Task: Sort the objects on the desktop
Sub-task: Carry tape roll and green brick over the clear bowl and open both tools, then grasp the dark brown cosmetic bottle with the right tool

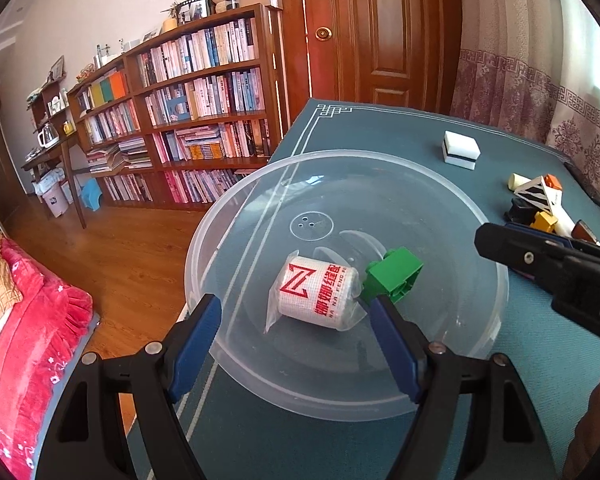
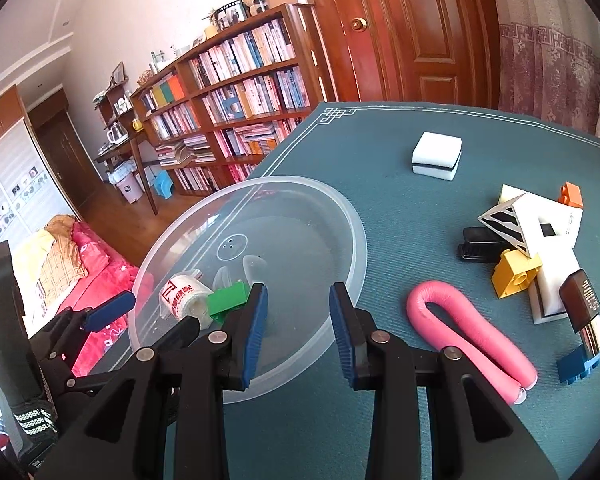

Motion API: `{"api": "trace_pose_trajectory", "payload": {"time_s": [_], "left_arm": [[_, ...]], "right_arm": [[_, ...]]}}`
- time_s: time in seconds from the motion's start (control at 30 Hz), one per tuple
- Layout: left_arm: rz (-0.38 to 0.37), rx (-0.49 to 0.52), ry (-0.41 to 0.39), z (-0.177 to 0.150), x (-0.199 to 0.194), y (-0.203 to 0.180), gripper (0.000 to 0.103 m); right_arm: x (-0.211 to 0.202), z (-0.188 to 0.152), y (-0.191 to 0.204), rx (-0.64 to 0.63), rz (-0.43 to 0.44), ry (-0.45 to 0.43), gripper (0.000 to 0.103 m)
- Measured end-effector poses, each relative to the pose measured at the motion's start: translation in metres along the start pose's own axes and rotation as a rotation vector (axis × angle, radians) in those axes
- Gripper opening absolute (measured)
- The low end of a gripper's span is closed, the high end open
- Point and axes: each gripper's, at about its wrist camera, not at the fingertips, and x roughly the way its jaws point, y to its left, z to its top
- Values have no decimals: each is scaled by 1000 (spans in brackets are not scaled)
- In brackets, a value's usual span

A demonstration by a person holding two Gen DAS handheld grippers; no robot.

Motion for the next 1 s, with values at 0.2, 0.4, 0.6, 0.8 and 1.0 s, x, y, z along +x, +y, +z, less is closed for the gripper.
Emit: {"api": "trace_pose_trajectory", "payload": {"time_s": [0.2, 0.4, 0.6, 0.8, 1.0], "left_arm": [[49, 66, -4, -10, -8, -10, 81], [37, 1, 23, -19, -12, 6, 82], [72, 12, 29, -21, -14, 2, 82], [94, 11, 25, -16, -14, -2, 82], [107, 9, 21, -13, -19, -13, 83]], "right_arm": [[-19, -2, -13, 31, -11, -39, 35], [-40, -8, -39, 81, -55, -82, 35], [-63, -17, -73, 156, -122, -133, 51], [-86, -21, -102, 190, -208, -188, 61], [-93, -26, -128, 215, -254, -187, 61]]}}
